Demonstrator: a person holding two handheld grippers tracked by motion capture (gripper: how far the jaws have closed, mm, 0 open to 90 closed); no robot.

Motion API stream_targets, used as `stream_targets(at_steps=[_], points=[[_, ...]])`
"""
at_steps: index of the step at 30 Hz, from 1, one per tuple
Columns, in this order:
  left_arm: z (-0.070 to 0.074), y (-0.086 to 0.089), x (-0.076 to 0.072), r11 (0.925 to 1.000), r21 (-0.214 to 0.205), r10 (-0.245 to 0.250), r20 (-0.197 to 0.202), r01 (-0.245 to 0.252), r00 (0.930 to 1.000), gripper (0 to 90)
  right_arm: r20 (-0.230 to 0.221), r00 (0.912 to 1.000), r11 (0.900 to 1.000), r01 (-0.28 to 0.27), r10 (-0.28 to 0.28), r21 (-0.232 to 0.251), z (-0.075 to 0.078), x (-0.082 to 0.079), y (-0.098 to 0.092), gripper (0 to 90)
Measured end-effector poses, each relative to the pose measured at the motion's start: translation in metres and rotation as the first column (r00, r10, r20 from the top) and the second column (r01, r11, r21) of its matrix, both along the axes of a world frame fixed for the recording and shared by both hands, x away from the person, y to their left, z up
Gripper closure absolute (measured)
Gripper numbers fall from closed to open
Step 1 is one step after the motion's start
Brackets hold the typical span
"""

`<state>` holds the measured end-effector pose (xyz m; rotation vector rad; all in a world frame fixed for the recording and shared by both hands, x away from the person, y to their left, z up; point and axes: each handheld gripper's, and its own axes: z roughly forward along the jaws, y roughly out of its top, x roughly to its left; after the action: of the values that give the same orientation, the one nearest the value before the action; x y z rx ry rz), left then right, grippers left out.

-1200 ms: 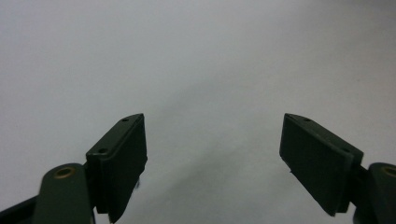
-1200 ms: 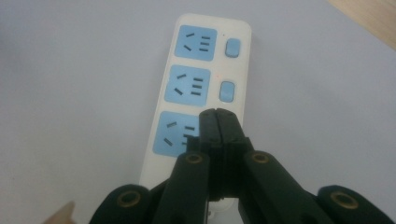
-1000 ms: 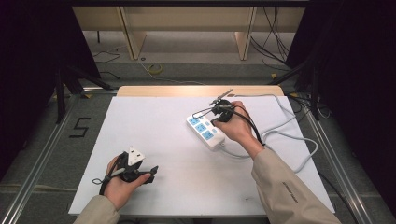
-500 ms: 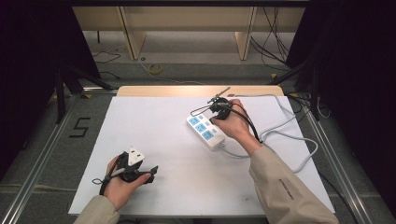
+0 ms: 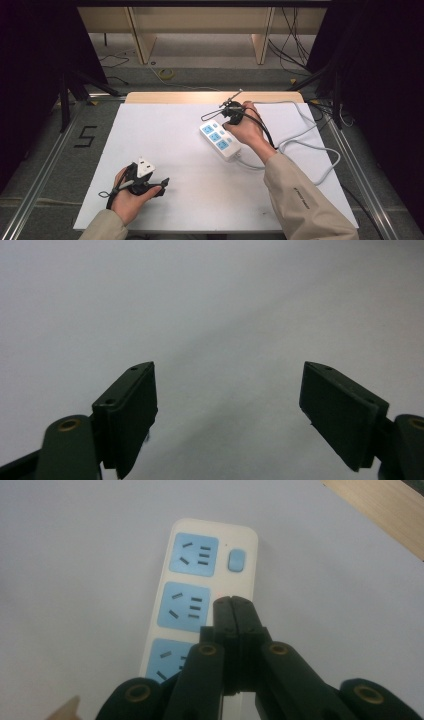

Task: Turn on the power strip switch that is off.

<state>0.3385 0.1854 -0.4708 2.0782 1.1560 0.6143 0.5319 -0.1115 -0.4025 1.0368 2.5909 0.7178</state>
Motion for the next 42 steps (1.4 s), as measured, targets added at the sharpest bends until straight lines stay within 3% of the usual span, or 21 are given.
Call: stream_targets(at_steps=[42], points=[[0.001,0.000,0.000,1.0000,0.003,-0.004,0.001,0.004,1.0000,22.9,-0.032,0.9992,0.9997,0.024,-0.024,0.006,-0.017,0.027,0.020,90.0]])
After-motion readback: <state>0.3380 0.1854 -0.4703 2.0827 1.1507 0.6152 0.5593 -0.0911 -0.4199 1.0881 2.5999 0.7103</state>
